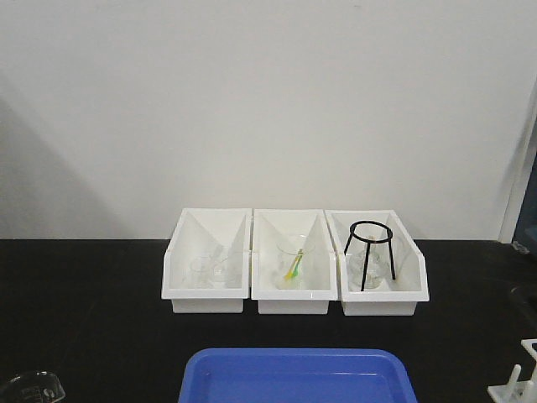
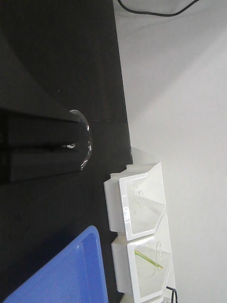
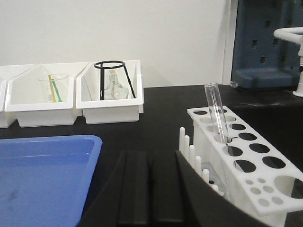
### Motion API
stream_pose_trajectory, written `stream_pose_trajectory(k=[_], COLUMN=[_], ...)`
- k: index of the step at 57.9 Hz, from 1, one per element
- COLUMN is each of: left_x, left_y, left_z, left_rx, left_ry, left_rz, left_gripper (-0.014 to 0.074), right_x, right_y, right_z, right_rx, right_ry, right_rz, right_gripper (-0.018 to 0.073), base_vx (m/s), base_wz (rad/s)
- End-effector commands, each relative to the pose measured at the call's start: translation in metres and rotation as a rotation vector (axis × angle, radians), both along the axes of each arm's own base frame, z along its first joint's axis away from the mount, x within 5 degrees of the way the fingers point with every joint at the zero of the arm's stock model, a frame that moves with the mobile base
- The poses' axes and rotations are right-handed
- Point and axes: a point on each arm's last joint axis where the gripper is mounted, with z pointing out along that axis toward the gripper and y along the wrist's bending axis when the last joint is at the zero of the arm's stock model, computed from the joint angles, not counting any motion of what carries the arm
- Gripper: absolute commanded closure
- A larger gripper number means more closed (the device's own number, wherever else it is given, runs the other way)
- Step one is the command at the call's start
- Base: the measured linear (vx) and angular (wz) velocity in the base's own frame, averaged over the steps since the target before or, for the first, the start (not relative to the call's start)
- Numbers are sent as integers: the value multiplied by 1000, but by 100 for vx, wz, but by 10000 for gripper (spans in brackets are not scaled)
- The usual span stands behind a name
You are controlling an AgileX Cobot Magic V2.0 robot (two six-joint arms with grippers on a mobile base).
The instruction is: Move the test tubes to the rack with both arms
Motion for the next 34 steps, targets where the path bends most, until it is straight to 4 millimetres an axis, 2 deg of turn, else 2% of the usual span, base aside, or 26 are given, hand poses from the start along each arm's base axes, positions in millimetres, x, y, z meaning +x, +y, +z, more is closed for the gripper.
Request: stream_pose_trajectory(k=[1, 34], left_x=[-1, -1], left_y=[-1, -1], left_z=[0, 0], left_rx=[-19, -19], left_ry=[-70, -70], left_rz=[-20, -20], left_gripper=[611, 611], right_x=[0, 0], right_y=[1, 1], right_z=[4, 4], right_rx=[-9, -9], right_ry=[-80, -80], right_rz=[6, 6], right_gripper=[566, 566], base_vx=[0, 0], base_wz=[0, 0])
